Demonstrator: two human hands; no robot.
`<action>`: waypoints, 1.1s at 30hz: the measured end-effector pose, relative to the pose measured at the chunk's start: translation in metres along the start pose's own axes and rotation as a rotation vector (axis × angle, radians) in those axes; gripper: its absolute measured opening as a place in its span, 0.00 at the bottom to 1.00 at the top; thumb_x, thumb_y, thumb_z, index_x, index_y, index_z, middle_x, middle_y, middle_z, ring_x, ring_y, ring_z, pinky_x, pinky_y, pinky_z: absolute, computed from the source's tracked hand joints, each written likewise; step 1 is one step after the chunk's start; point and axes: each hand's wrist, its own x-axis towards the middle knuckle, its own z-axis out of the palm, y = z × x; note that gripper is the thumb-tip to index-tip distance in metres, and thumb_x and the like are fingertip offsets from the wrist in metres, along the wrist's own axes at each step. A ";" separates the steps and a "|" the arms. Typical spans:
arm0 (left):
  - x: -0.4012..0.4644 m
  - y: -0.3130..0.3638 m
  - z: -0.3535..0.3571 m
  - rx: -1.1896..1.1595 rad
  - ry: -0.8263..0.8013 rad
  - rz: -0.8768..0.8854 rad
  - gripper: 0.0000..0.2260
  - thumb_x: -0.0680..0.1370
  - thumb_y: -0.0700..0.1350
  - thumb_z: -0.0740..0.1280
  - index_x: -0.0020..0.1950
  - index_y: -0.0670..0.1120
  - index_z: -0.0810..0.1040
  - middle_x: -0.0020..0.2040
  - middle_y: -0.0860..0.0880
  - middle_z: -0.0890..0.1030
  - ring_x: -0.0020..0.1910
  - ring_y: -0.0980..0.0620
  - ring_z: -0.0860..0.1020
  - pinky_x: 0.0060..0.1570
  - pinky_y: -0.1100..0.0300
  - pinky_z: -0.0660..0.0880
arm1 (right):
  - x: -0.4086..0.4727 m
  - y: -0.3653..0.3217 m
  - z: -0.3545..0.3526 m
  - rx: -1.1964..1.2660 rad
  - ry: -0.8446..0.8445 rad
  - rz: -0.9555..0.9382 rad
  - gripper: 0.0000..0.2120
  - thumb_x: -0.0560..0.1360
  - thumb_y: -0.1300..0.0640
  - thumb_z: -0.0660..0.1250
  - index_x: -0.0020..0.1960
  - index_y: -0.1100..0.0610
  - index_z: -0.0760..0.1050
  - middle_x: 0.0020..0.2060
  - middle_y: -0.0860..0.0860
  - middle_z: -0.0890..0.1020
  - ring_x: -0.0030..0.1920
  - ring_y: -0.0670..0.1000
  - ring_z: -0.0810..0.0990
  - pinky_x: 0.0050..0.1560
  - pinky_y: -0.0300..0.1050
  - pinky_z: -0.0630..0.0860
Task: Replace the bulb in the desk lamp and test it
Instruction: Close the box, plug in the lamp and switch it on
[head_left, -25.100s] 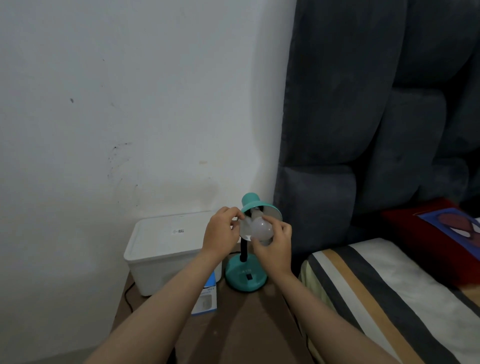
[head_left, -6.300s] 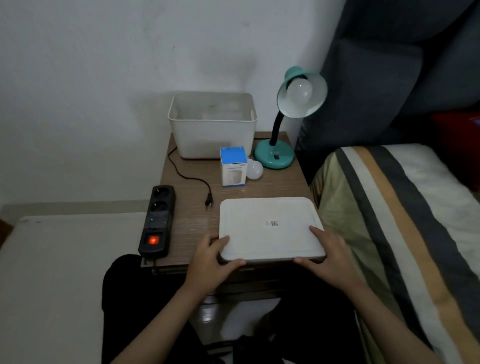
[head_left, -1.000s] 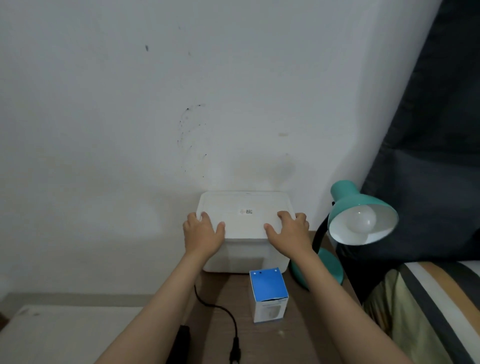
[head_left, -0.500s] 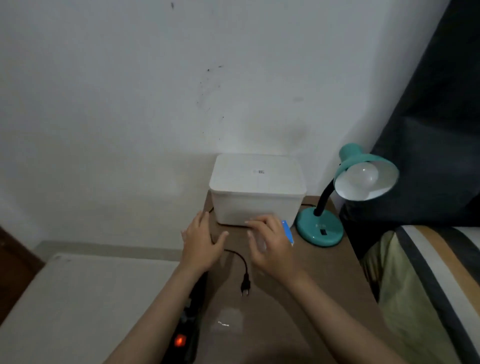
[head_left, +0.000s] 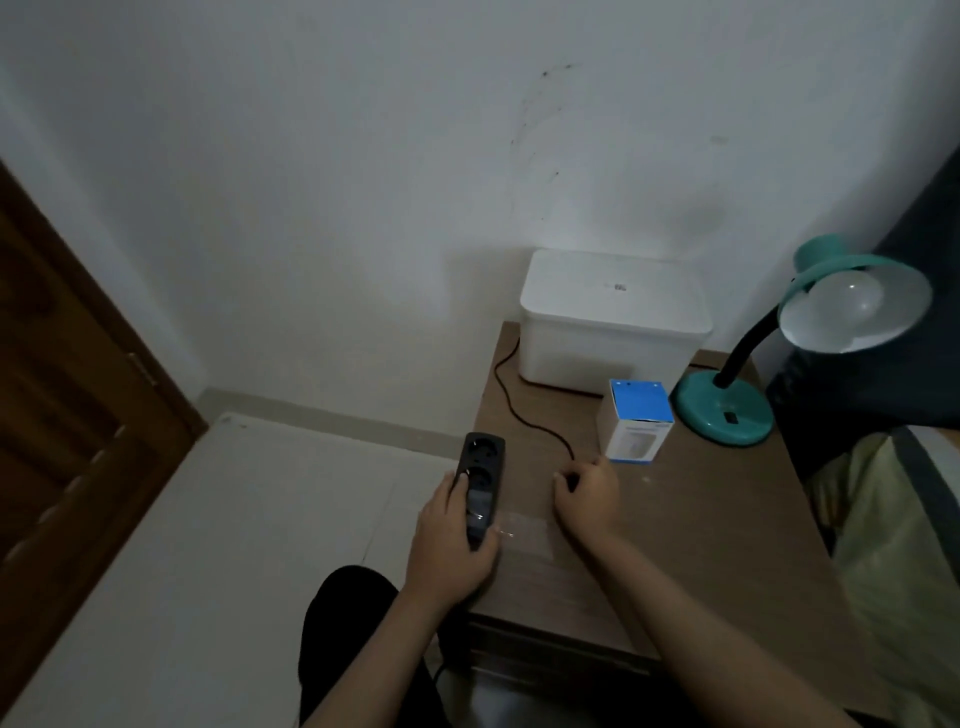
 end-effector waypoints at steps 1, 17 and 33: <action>0.000 0.001 0.000 -0.011 0.011 -0.003 0.35 0.74 0.54 0.66 0.75 0.43 0.57 0.76 0.45 0.59 0.74 0.48 0.60 0.67 0.62 0.57 | 0.002 0.000 0.000 0.008 -0.003 0.027 0.02 0.73 0.58 0.68 0.42 0.56 0.78 0.45 0.51 0.77 0.43 0.46 0.73 0.45 0.40 0.71; -0.001 -0.008 0.008 -0.067 0.075 0.007 0.36 0.70 0.59 0.63 0.75 0.46 0.60 0.75 0.48 0.62 0.73 0.50 0.62 0.65 0.63 0.59 | -0.013 -0.035 -0.034 0.762 -0.329 0.440 0.08 0.71 0.64 0.71 0.50 0.58 0.77 0.43 0.54 0.82 0.39 0.49 0.79 0.34 0.40 0.74; -0.003 -0.010 0.013 -0.072 0.134 -0.004 0.35 0.70 0.58 0.65 0.74 0.46 0.62 0.74 0.49 0.63 0.72 0.53 0.64 0.64 0.67 0.60 | 0.006 -0.085 0.009 0.547 -0.101 -0.010 0.08 0.70 0.65 0.71 0.40 0.53 0.78 0.34 0.47 0.81 0.33 0.40 0.78 0.33 0.27 0.72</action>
